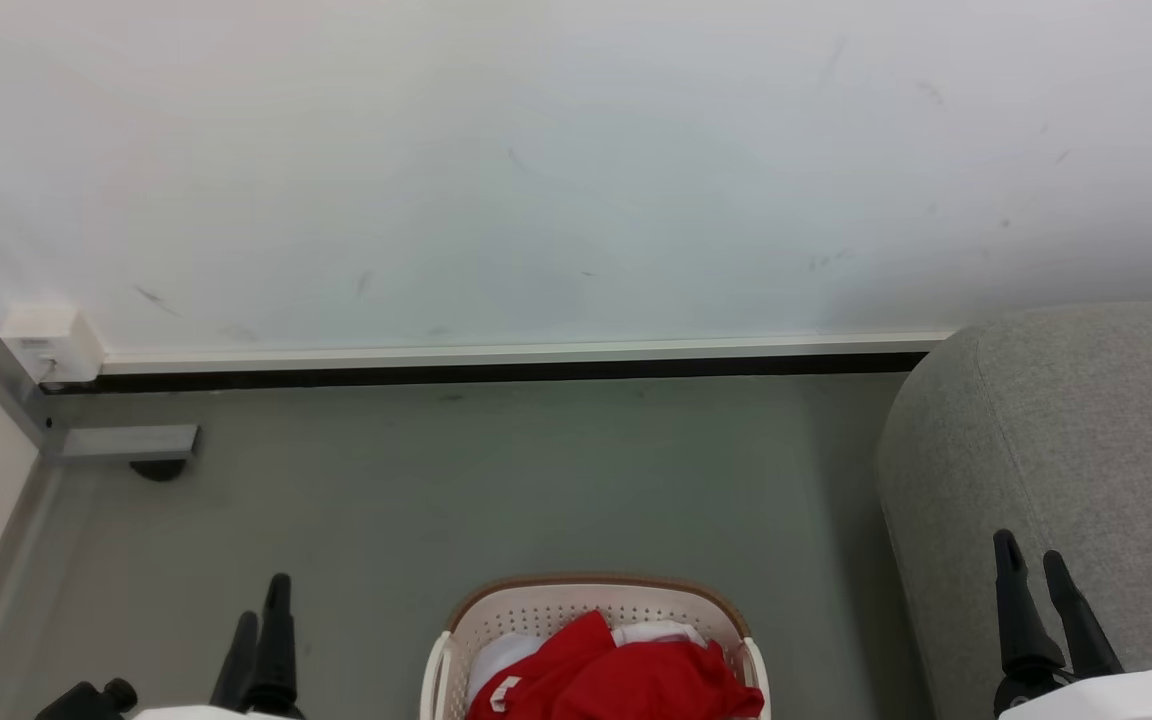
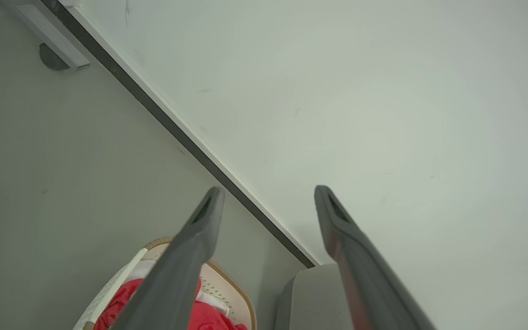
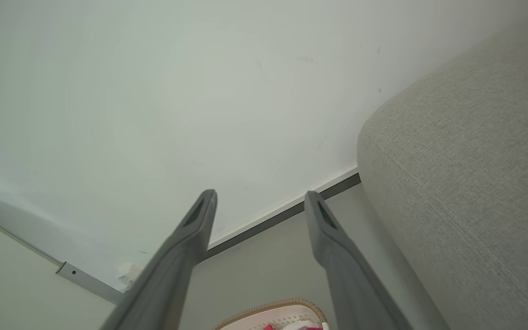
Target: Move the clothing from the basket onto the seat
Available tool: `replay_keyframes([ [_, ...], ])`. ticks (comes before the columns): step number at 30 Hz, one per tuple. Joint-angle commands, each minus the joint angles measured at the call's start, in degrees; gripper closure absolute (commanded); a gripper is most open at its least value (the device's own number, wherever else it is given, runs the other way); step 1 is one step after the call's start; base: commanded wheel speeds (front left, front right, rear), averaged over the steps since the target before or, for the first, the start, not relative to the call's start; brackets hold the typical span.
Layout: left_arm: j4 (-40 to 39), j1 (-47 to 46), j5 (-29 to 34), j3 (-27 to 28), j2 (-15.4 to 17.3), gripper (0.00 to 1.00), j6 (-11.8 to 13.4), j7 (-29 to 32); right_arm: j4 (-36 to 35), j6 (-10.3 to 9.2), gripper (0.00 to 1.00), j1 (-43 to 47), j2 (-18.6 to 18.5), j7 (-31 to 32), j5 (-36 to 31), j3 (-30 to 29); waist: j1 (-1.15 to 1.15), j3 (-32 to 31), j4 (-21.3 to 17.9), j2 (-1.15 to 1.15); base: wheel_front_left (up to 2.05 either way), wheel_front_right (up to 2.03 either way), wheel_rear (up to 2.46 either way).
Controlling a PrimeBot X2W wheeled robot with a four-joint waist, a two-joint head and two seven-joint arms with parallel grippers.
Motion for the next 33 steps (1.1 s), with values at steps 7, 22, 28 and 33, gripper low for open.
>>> replay_keyframes([
  [7, -0.34, 0.0, 6.74, -0.3, 0.56, 0.0, 0.13, -1.71, -1.28, -0.05, 0.0, -0.41, -0.58, -1.71, -6.57, 0.38, 0.0, -0.05, -0.03, 0.0, 0.0, 0.0, 0.0],
  [22, -1.23, 0.94, 18.39, -0.36, 0.63, 0.0, 0.84, -4.12, -1.32, -0.06, 0.0, 0.0, -0.31, -4.18, -15.56, 0.97, 0.0, -0.17, -0.01, 0.0, 0.0, 0.0, 0.0],
  [28, -1.55, 1.34, 22.43, -0.41, 0.65, 0.0, 0.95, -5.08, -1.25, -0.07, 0.0, 0.24, -0.21, -5.11, -18.97, 1.17, 0.0, -0.17, -0.08, 0.0, 0.0, 0.0, 0.0],
  [33, -2.0, 1.54, 26.08, -0.61, 0.67, 0.0, 0.72, -5.85, -1.06, -0.07, 0.0, 0.31, -0.11, -5.75, -21.46, 1.08, 0.0, -0.16, -0.2, 0.0, 0.0, 0.0, 0.0],
])
